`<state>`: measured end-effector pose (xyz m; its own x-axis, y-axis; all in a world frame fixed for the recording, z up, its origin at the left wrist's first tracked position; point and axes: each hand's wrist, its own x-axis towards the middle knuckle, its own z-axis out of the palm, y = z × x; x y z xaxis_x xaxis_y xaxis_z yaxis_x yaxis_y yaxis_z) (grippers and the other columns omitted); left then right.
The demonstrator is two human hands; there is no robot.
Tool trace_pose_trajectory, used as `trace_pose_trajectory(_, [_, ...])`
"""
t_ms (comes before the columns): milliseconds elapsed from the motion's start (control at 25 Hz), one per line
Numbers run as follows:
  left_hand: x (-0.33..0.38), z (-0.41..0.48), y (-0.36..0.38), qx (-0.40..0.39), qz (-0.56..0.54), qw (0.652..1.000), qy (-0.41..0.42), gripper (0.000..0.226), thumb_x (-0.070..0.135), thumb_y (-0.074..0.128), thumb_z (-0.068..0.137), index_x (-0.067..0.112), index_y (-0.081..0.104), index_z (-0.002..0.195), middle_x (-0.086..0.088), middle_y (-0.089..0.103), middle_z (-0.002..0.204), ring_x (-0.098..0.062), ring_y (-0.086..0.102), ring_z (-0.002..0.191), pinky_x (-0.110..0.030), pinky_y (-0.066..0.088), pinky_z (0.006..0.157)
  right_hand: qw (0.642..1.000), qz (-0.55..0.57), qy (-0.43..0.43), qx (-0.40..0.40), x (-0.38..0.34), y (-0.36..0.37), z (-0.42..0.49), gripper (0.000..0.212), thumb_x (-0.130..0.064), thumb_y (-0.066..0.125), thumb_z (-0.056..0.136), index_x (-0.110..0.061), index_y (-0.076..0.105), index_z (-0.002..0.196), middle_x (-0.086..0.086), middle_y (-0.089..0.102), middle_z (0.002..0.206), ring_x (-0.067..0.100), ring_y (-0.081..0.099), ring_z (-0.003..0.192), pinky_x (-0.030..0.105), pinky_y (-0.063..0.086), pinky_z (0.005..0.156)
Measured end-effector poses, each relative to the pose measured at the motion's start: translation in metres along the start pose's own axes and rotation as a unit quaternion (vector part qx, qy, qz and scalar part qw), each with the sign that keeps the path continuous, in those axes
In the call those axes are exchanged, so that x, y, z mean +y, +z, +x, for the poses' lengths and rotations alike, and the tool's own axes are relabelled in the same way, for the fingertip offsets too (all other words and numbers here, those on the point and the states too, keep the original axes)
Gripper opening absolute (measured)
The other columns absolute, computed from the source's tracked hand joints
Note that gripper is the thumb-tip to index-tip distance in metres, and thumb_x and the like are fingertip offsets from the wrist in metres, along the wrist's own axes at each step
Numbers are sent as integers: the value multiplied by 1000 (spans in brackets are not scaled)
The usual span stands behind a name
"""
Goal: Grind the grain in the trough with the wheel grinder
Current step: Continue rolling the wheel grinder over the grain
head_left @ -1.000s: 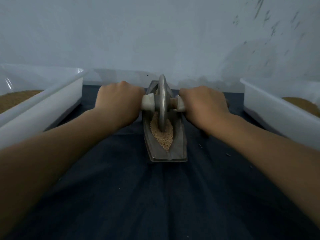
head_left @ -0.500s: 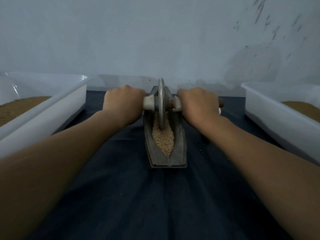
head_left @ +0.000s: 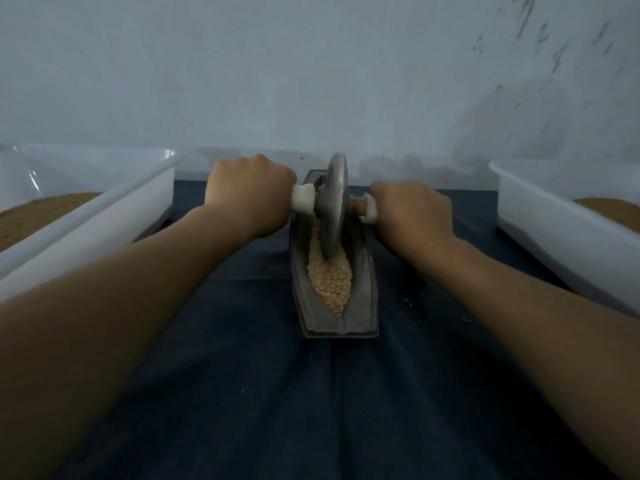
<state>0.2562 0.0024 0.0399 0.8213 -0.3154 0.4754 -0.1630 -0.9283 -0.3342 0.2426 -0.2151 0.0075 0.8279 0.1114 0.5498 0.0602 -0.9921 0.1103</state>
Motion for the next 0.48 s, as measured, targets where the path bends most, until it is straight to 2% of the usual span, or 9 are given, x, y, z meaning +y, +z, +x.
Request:
trace_pose_trajectory(80, [1,6,-5,-30,-4,1000,-4,16,26,59,87,26,66,102,-1,48,79,-27,54,71,-35,40,62,999,17,0,-30,-1,-3,5,11,-28,63,95,-22,61,103,6,65,91,30,62,83,33,37,60])
trace_pose_trajectory(160, [-1,-8,-7,-15,-1,1000,9,14,26,61,85,27,66,98,1,43,73,-25,52,66,-33,38,58,1000,6,-12,-26,4,-11,-7,10,-24,64,90,-27,61,99,1,61,84,27,57,72,30,35,57])
trace_pose_trajectory(240, [-5,-36,-7,57,8,998,37,10,27,69,76,27,62,83,5,29,60,-18,35,47,-26,27,48,998,-21,-45,49,8,-19,-32,18,-22,71,74,-29,55,77,-10,38,61,12,29,48,22,20,47])
trace_pose_trajectory(280, [-8,-47,-9,82,8,996,39,18,26,74,67,27,57,73,7,19,56,-12,18,42,-20,17,46,995,-31,-55,80,10,-24,-41,27,-22,76,64,-29,50,68,-13,21,56,5,12,47,18,10,47])
trace_pose_trajectory(320, [-11,-50,-8,115,10,993,39,26,24,76,60,27,52,66,8,12,54,-9,5,43,-17,10,47,992,-39,-61,101,11,-26,-43,33,-22,78,56,-29,47,64,-14,12,56,2,4,50,16,5,49])
trace_pose_trajectory(360, [-12,-48,-6,135,9,990,32,27,22,77,57,26,51,63,8,10,54,-8,-1,45,-16,7,50,993,-40,-59,92,11,-25,-41,33,-22,79,55,-29,47,63,-15,10,57,3,4,49,16,4,50])
trace_pose_trajectory(400, [-9,-42,0,130,8,991,24,23,22,77,59,25,55,64,8,11,53,-9,1,44,-16,8,49,995,-46,-50,72,10,-19,-36,29,-21,78,61,-29,50,67,-13,16,56,7,11,46,17,8,49])
trace_pose_trajectory(480, [-3,-27,13,87,1,996,-4,11,23,72,74,22,60,76,5,23,55,-15,22,42,-23,19,47,998,-44,-27,23,4,-8,-12,14,-21,70,79,-28,58,83,-6,38,63,20,40,53,24,19,47])
